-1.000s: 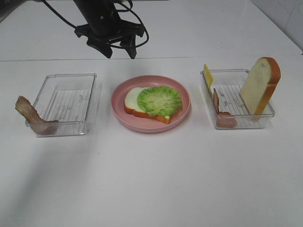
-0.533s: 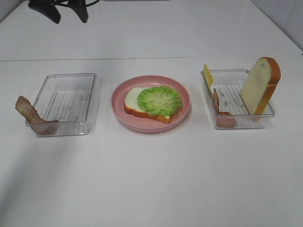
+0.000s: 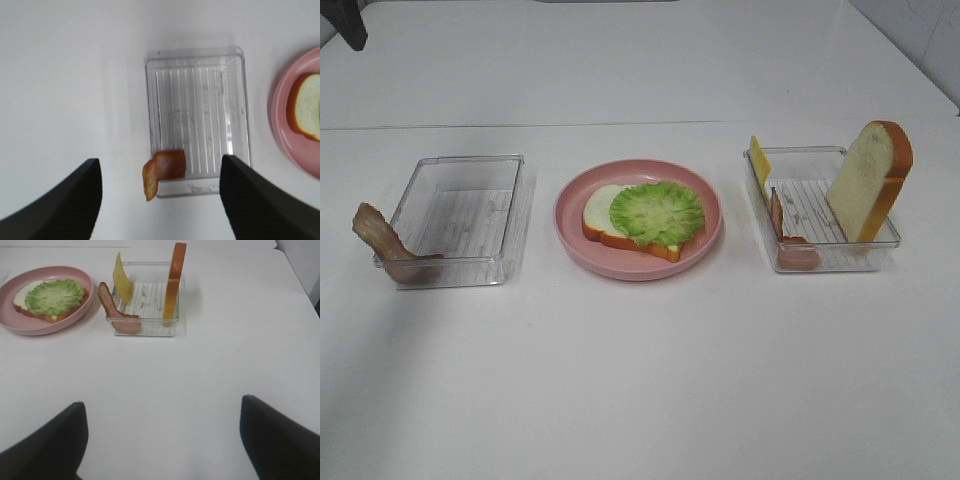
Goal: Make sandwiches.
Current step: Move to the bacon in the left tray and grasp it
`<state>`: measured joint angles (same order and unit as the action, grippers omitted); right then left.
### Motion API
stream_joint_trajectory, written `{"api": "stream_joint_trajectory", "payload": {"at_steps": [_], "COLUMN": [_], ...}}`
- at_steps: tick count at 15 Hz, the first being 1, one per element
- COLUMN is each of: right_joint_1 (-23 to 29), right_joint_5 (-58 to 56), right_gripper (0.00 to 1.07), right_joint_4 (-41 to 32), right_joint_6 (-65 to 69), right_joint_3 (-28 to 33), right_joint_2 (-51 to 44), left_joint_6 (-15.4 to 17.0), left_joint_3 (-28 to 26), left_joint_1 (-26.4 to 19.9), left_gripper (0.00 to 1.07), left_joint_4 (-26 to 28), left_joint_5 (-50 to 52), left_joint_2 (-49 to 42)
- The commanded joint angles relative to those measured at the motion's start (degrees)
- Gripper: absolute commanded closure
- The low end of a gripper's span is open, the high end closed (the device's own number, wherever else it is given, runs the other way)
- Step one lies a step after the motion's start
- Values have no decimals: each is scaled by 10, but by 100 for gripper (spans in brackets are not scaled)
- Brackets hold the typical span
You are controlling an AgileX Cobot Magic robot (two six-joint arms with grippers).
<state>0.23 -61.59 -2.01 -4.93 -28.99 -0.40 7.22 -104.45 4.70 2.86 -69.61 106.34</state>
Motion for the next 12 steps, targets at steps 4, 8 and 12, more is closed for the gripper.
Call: {"api": "stream_joint_trajectory", "payload": {"at_steps": [4,8,12], "right_joint_1": [-1,-1,-1], "right_joint_5": [7,7,7], "right_gripper": [29,29,29], "right_joint_4": [1,1,1], "right_joint_6": [3,3,3], "right_joint_3": [2,2,2], "right_joint_2": [-6,-6,-6], "left_joint_6": [57,70,70], "left_joint_3": [152,239,253], "left_joint_1": [-1,-1,-1], "left_gripper": [44,44,46], "left_joint_4": [-38,10,11], "left_joint_5": [-20,92,129], "left_joint_2": [-27,-26,-18]}}
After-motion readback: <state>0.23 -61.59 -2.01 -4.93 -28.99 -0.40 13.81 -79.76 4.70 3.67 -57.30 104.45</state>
